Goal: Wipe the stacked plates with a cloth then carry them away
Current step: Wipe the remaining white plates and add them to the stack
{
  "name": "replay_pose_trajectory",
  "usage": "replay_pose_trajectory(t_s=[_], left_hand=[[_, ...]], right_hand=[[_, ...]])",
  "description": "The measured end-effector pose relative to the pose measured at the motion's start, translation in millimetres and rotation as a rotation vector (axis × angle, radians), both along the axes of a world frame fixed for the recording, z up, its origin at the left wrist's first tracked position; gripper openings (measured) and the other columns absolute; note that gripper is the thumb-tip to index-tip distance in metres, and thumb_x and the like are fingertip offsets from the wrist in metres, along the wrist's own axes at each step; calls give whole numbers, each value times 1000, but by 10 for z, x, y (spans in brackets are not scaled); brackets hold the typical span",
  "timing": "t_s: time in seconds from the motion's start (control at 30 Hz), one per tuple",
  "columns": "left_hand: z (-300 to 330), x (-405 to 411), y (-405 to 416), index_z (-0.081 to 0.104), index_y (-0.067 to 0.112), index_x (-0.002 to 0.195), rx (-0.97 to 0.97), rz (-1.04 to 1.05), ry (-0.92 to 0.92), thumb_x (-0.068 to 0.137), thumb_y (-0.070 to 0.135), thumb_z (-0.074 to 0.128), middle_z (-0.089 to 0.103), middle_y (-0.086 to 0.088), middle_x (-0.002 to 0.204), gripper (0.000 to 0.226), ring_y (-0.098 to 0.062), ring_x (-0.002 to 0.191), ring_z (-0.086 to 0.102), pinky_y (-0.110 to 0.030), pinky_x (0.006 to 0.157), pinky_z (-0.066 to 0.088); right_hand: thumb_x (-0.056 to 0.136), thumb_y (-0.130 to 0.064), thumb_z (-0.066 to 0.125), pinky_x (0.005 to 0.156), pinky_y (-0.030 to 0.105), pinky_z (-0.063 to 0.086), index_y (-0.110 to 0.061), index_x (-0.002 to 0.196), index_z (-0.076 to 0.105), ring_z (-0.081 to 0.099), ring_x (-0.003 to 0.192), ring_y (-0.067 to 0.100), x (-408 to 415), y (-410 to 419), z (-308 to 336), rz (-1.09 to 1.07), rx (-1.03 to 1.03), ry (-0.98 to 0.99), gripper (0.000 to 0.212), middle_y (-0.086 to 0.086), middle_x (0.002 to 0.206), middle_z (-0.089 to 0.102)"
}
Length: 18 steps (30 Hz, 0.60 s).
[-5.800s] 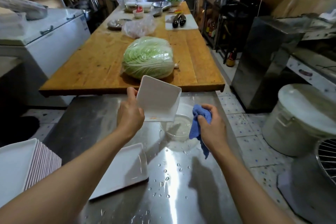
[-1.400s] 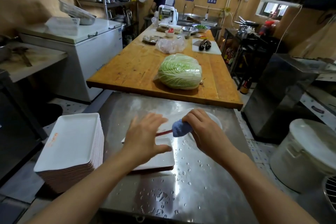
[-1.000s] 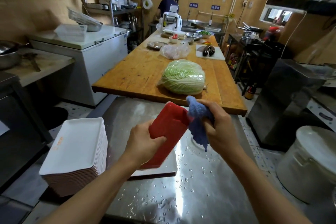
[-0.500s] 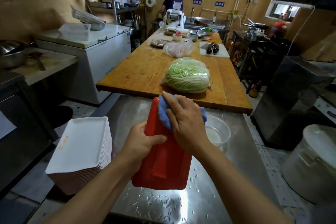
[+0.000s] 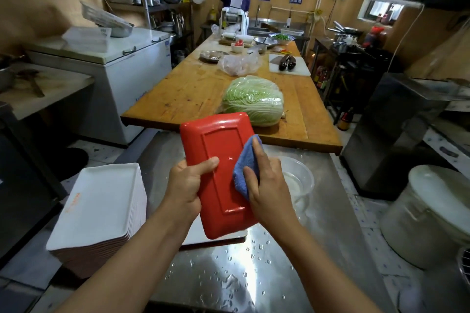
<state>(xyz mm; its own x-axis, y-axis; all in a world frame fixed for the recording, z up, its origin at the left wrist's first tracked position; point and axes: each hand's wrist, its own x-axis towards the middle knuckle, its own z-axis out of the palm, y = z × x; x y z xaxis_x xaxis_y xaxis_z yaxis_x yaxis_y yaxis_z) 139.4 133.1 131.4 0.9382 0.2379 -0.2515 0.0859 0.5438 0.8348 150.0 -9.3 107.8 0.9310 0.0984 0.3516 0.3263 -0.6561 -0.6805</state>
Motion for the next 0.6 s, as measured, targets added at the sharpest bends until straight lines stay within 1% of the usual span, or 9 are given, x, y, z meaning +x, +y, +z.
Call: replay_pose_trajectory(t_s=[0.07, 0.13, 0.2, 0.27, 0.33, 0.4, 0.5, 0.53, 0.6], left_hand=[[7, 67, -14, 62, 0, 111, -18, 58, 8, 77, -5, 62, 67, -13, 76, 34, -21, 57, 65, -34, 57, 58], [-6, 108, -50, 61, 0, 113, -45, 82, 12, 78, -5, 62, 67, -13, 77, 35, -22, 60, 65, -35, 60, 58], [-34, 113, -100, 62, 1, 112, -65, 70, 34, 79, -4, 62, 67, -14, 79, 34, -25, 64, 65, -39, 64, 57], [-61, 97, -111, 63, 4, 105, -79, 17, 41, 79, -1, 62, 70, -12, 74, 26, -24, 62, 67, -40, 61, 58], [-42, 70, -69, 64, 5, 98, -98, -106, 11, 75, 5, 64, 72, -9, 71, 23, -21, 61, 70, -36, 55, 58], [-5, 80, 50, 66, 6, 93, -104, -202, -1, 68, 13, 63, 73, -7, 73, 26, -17, 63, 70, -32, 54, 58], [80, 171, 363, 73, 9, 79, -136, -276, 6, 62, 23, 73, 73, -5, 72, 23, -14, 62, 69, -28, 59, 58], [124, 189, 464, 73, 10, 78, -117, -347, 0, 55, 28, 82, 72, -6, 73, 31, -16, 62, 69, -29, 60, 57], [197, 191, 592, 71, 10, 91, 57, -566, 27, 40, 39, 93, 70, -10, 82, 62, -22, 68, 68, -32, 63, 57]], right_hand=[[93, -34, 49, 74, 27, 43, -49, 142, 19, 52, 90, 15, -81, -58, -72, -25, 36, 18, 60, -2, 101, 42], [89, -31, 57, 77, 19, 41, -45, 140, 33, 52, 95, 9, -106, -131, -104, -32, 159, 41, 58, -4, 107, 50], [83, -24, 64, 87, 21, 45, -39, 130, 49, 57, 102, 4, -91, -202, -91, -29, 340, 76, 51, -10, 113, 59], [77, -20, 67, 84, 19, 49, -34, 117, 59, 62, 97, -2, -62, -263, -74, -10, 503, 98, 44, -18, 106, 66], [75, -12, 71, 79, 18, 51, -30, 109, 65, 65, 91, 1, -21, -335, -67, 14, 594, 120, 39, -16, 98, 69], [73, -4, 73, 74, 18, 52, -30, 104, 67, 67, 88, 2, 19, -431, -55, 65, 611, 138, 41, -18, 94, 70], [64, -10, 72, 70, 10, 49, -32, 101, 67, 66, 88, -2, 51, -610, 9, 212, 529, 171, 43, -23, 96, 69], [63, -12, 71, 71, 10, 48, -33, 101, 67, 66, 89, -1, 59, -665, 43, 256, 485, 192, 44, -23, 98, 69], [62, -12, 72, 73, 12, 49, -34, 101, 67, 66, 90, 1, 86, -740, 107, 315, 394, 228, 45, -21, 99, 69]])
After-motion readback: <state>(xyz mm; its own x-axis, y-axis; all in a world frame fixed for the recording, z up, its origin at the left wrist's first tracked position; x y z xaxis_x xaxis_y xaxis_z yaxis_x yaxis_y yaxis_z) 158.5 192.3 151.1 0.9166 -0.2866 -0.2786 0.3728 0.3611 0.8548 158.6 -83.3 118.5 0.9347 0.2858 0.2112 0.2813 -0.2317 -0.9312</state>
